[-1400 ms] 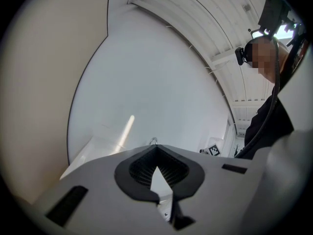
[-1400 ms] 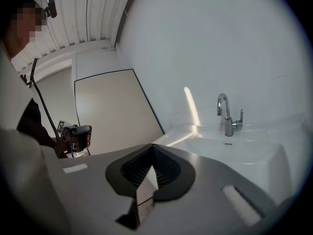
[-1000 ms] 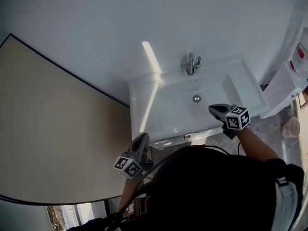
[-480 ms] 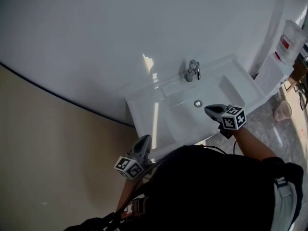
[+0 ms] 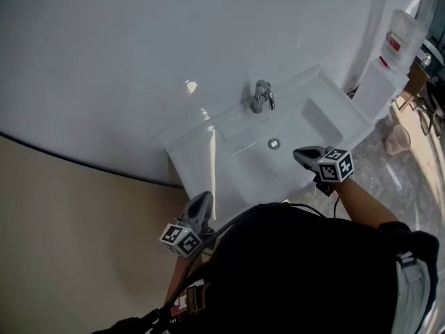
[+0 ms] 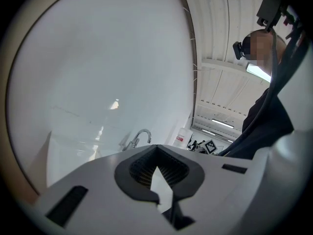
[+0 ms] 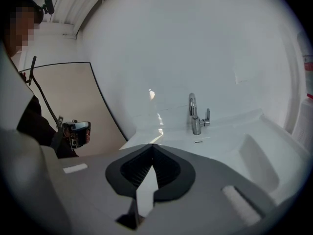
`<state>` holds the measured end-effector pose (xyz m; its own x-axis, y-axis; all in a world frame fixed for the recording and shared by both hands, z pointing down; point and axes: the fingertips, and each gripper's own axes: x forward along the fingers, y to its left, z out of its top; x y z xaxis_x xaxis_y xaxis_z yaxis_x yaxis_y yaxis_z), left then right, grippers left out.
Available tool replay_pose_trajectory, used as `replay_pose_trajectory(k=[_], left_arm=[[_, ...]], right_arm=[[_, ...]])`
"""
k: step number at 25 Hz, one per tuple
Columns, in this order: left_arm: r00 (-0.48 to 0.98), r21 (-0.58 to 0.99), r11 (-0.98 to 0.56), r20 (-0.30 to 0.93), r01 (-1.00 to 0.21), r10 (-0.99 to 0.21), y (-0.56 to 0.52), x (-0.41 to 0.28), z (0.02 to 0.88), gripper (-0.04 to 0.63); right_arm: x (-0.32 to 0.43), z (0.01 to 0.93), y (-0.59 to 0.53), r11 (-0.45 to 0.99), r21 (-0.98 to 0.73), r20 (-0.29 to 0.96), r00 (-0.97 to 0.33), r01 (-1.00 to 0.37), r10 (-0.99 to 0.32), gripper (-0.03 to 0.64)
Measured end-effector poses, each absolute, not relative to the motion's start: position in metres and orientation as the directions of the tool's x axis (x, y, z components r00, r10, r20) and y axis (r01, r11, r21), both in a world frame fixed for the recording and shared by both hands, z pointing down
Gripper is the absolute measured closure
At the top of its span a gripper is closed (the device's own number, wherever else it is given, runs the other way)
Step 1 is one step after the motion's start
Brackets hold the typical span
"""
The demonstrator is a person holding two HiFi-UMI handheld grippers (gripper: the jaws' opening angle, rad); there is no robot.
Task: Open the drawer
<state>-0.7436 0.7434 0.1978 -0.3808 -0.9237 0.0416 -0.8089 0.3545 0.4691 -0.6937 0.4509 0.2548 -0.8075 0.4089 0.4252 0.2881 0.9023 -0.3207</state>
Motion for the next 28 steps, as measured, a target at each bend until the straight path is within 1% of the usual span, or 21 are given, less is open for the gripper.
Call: replay_pose_trajectory(k=[6, 11, 20, 28], left_arm=[[-0.411, 0.463, 0.382, 0.041, -0.8, -0.911, 0.689, -0.746, 0.197, 0.604], [-0.403, 0.452, 0.38, 0.048, -0.807, -0.914, 0.615, -0.748, 0.192, 0.604], [-0.285, 0.438, 0.317, 0.141, -0.841, -0.948, 0.515, -0.748, 0.202, 0.604], [-0.083, 0.426, 0.177, 0.23, -0.887, -0.97, 0.433, -0.724, 0.227, 0.604]], right_arm=[[-0.7, 0.259, 0.397, 0.895, -0.311, 0.406, -0.806, 0.321, 0.43, 0.615], [-0.701, 0.26, 0.335, 0.888, -0.309, 0.385, -0.809, 0.34, 0.444, 0.615], [-0.679, 0.285, 0.244, 0.904, -0.362, 0.365, -0.857, 0.228, 0.363, 0.615], [-0.636, 0.314, 0.183, 0.919, -0.387, 0.354, -0.908, 0.076, 0.224, 0.615]])
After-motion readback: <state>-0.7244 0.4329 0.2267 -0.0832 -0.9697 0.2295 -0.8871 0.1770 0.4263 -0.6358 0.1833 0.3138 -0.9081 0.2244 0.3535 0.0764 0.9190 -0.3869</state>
